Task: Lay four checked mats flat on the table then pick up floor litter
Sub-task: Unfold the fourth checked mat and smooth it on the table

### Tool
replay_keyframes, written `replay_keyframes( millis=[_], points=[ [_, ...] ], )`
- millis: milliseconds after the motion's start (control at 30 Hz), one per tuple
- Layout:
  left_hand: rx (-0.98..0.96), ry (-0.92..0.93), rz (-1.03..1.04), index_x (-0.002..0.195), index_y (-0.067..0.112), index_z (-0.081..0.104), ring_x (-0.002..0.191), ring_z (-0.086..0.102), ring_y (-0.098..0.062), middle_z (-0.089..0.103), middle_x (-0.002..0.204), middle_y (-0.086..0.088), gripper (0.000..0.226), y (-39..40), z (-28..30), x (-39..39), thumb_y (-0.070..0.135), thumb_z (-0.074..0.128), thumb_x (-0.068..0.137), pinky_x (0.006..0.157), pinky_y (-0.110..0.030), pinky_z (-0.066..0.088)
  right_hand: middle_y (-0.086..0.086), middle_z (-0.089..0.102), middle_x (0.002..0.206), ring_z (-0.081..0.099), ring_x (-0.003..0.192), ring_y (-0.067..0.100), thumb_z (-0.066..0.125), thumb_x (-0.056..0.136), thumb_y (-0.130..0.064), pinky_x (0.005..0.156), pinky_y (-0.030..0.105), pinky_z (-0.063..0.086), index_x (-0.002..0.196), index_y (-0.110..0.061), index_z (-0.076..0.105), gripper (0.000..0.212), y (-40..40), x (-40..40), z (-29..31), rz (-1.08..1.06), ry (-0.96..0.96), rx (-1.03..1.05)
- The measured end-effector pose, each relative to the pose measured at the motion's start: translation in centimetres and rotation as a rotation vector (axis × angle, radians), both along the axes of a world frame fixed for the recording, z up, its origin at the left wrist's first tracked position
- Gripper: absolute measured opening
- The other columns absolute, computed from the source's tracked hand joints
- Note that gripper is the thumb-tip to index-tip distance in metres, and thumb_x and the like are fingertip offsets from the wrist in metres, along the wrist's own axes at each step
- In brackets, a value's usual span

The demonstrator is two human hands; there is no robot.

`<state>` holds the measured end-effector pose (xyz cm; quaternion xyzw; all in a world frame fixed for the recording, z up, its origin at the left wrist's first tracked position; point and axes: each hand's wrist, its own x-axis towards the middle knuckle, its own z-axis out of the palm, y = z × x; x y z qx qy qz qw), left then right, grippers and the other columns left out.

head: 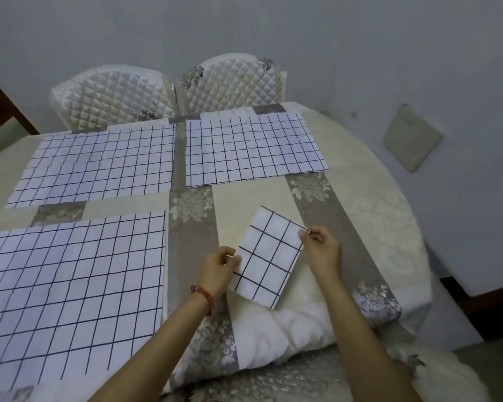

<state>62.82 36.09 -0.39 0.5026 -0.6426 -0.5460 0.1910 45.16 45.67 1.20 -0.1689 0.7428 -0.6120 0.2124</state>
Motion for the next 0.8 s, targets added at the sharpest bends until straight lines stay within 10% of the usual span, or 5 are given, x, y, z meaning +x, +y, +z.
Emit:
replay_keyframes(
  millis=[133, 267, 400, 500, 800],
  points=[
    [-0.069, -0.039, -0.066, 0.129, 0.008, 0.044, 0.116, 0.051, -0.028, 0.055, 0.122, -0.013, 0.048, 1.1, 2.6, 0.8, 0.015, 0.062, 0.085, 0.097, -0.036, 0.042, -0.016, 0.063, 0.061, 0.056, 0.056, -0.013, 0.068, 0.08, -0.005, 0.057, 0.002, 0.043, 0.065, -0.033, 0.06, 0.034, 1.1, 1.9, 4.4, 0.121, 0.136, -0.075],
    [-0.537, 0.094, -0.198, 0.131, 0.014, 0.046, 0.13, 0.04, -0.02, 0.047, 0.138, -0.006, 0.05, 2.5, 7.5, 0.9, 0.024, 0.063, 0.085, 0.107, -0.031, 0.029, -0.024, 0.066, 0.06, 0.057, 0.062, -0.013, 0.068, 0.08, -0.009, 0.06, 0.002, 0.042, 0.07, -0.026, 0.068, 0.02, 2.5, 3.9, 8.2, 0.248, 0.287, -0.013],
    [-0.769, 0.133, -0.402, 0.116, 0.017, 0.061, 0.119, 0.051, -0.012, 0.063, 0.121, -0.002, 0.04, 3.7, 11.7, 0.8, 0.03, 0.062, 0.079, 0.102, -0.032, 0.033, -0.019, 0.063, 0.062, 0.058, 0.065, -0.008, 0.067, 0.081, -0.013, 0.061, 0.004, 0.042, 0.069, -0.035, 0.063, 0.025, 4.4, 5.6, 11.6, 0.338, 0.396, -0.006],
    [-0.658, 0.196, -0.517, 0.084, 0.019, 0.071, 0.067, 0.057, -0.002, 0.069, 0.073, 0.008, 0.007, 4.2, 13.5, 0.7, 0.023, 0.065, 0.081, 0.068, -0.021, 0.042, -0.023, 0.064, 0.065, 0.057, 0.065, -0.005, 0.067, 0.08, -0.012, 0.062, 0.005, 0.042, 0.069, -0.034, 0.064, 0.025, 5.7, 6.4, 14.0, 0.356, 0.453, -0.019],
    [-0.425, 0.452, -0.336, 0.046, 0.024, 0.041, 0.044, 0.03, -0.003, 0.034, 0.041, 0.012, 0.044, 2.6, 17.0, 0.2, 0.016, 0.065, 0.082, 0.046, -0.015, 0.023, 0.0, 0.052, 0.062, 0.048, 0.065, 0.01, 0.072, 0.078, -0.021, 0.065, 0.028, 0.039, 0.065, -0.002, 0.064, 0.024, 11.8, 4.0, 16.0, 0.249, 0.306, -0.004]
  ],
)
